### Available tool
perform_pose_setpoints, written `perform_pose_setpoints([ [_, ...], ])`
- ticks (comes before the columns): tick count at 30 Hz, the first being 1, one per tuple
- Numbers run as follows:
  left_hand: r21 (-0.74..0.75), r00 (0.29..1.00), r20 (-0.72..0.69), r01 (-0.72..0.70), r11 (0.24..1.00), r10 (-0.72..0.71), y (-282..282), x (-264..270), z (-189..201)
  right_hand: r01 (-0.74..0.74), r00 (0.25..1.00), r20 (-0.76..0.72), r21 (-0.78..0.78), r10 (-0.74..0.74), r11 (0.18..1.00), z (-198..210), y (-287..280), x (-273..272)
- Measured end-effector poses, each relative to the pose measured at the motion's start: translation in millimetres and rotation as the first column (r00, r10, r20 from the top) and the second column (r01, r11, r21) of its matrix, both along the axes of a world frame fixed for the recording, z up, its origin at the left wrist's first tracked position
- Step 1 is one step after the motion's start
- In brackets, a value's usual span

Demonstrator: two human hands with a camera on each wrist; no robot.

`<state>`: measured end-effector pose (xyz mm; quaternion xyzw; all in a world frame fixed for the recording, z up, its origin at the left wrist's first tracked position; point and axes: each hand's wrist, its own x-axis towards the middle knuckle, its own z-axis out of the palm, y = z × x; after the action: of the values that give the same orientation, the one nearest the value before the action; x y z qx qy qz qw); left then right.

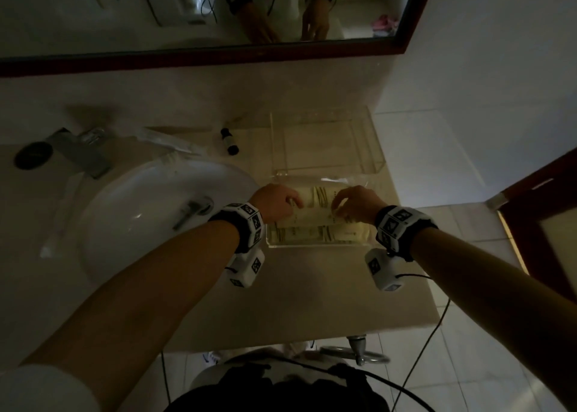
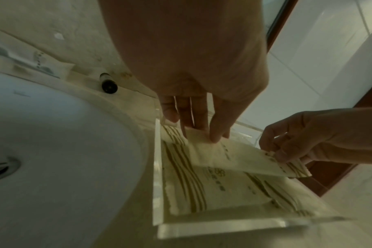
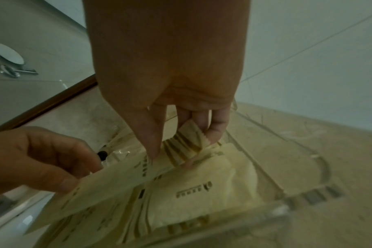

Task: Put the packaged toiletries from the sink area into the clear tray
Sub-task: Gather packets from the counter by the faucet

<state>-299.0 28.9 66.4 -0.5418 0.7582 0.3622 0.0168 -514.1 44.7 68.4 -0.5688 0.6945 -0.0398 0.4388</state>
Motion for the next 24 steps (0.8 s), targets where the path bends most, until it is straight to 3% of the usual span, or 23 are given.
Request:
perform_pose_setpoints([
  [7,0.022,0.984,0.111,0.135,0.991,-0.137,9,-4,0,-0.207,0.967,-0.14,0.059,0.213,0.977,-3,5,1],
  [12,0.015,0.981,0.112,0.159,0.987,-0.16,13,-3,-3,-0.281,0.931,-0.224,0.067,0.289,0.957,-5,7,3],
  [24,-0.037,0.965,0.164,0.215,0.976,-0.206,15,4,-16,-0.309,0.893,-0.333,0.035,0.302,0.951,-5,11,7],
])
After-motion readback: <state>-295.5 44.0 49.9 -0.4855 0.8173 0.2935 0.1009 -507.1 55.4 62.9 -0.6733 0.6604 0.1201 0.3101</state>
